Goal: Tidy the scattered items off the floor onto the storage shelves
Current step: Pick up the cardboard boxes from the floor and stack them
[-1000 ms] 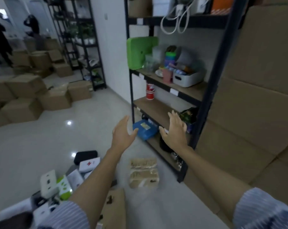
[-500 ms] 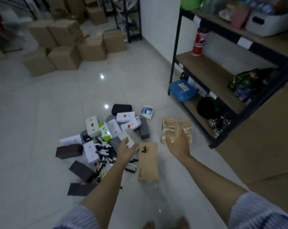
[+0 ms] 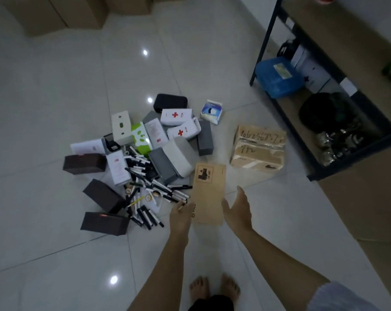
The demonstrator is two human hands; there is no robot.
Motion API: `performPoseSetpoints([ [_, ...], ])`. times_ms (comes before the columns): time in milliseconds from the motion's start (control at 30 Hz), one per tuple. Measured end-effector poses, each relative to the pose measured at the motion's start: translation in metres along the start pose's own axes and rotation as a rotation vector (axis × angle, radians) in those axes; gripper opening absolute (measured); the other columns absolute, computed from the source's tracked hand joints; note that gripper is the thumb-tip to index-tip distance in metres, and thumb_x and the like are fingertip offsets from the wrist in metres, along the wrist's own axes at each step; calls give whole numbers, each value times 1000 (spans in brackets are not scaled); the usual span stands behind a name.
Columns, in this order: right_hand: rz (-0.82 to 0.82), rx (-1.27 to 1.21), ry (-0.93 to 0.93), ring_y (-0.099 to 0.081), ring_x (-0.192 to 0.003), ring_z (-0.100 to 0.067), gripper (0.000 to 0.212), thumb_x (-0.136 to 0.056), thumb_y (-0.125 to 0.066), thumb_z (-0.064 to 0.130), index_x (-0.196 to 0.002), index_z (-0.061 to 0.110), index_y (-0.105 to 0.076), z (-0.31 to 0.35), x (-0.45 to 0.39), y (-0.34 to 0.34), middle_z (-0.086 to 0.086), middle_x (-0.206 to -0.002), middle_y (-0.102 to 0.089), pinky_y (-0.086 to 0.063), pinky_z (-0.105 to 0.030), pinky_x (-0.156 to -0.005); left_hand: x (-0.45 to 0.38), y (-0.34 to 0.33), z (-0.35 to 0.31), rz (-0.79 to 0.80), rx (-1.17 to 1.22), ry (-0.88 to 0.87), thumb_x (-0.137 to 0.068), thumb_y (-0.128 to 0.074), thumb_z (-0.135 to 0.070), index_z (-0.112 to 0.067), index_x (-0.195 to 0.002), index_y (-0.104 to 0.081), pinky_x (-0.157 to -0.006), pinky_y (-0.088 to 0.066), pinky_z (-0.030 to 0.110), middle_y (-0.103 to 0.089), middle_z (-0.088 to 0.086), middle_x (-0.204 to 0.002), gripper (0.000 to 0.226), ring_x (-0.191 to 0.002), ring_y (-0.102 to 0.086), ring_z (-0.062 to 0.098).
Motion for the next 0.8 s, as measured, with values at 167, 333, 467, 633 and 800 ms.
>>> performPoseSetpoints([
  [167, 24, -50, -86, -37, -138, -30, 68, -97, -51, 40, -152, 14, -22, -69, -48, -80, -9, -154, -32, -39, -50, -108, -77, -26, 72, -44, 28, 79, -93, -65, -28, -9, -149, -33, -101, -42, 37, -39, 11, -151, 67, -132, -44, 29],
  [333, 33, -103, -179, -44, -132, -30, 67, -95, -53, 37, -151, 12, -25, -134, -87, -146, -11, -150, -38, -44, -42, -97, -150, -35, 137, -87, -36, 116, -91, -68, -26, -11, -152, -27, -90, -38, 32, -36, 12, -152, 74, -134, -41, 30],
  [467, 29, -196, -270, -47, -129, -32, 80, -90, -54, 52, -152, 15, -21, -174, -112, -186, -13, -149, -38, -45, -43, -97, -202, -41, 173, -77, -73, 99, -90, -68, -24, -11, -154, -20, -90, -37, 32, -31, 11, -155, 81, -137, -37, 31],
  [633, 52, -330, -323, -51, -126, -29, 71, -92, -49, 62, -151, 31, -26, -201, -134, -213, -2, -146, -46, -45, -43, -102, -228, -53, 187, -78, -262, -35, -88, -68, -32, -18, -146, -38, -98, -46, 38, -53, 2, -138, 66, -121, -53, 25],
  [800, -193, -404, -346, -55, -118, -29, 58, -94, -50, 57, -141, 24, -46, -198, -130, -174, -4, -134, -57, -46, -41, -98, -201, -70, 166, -74, -231, -177, -83, -73, -25, -19, -117, -51, -80, -51, 34, -59, -4, -108, 41, -96, -60, 16],
])
Point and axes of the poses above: each hand's wrist, its own x-axis away from the middle knuckle, its own y-axis out of the back of the hand, z = x × y, the point moved 9 cm from there along -x, towards the middle knuckle
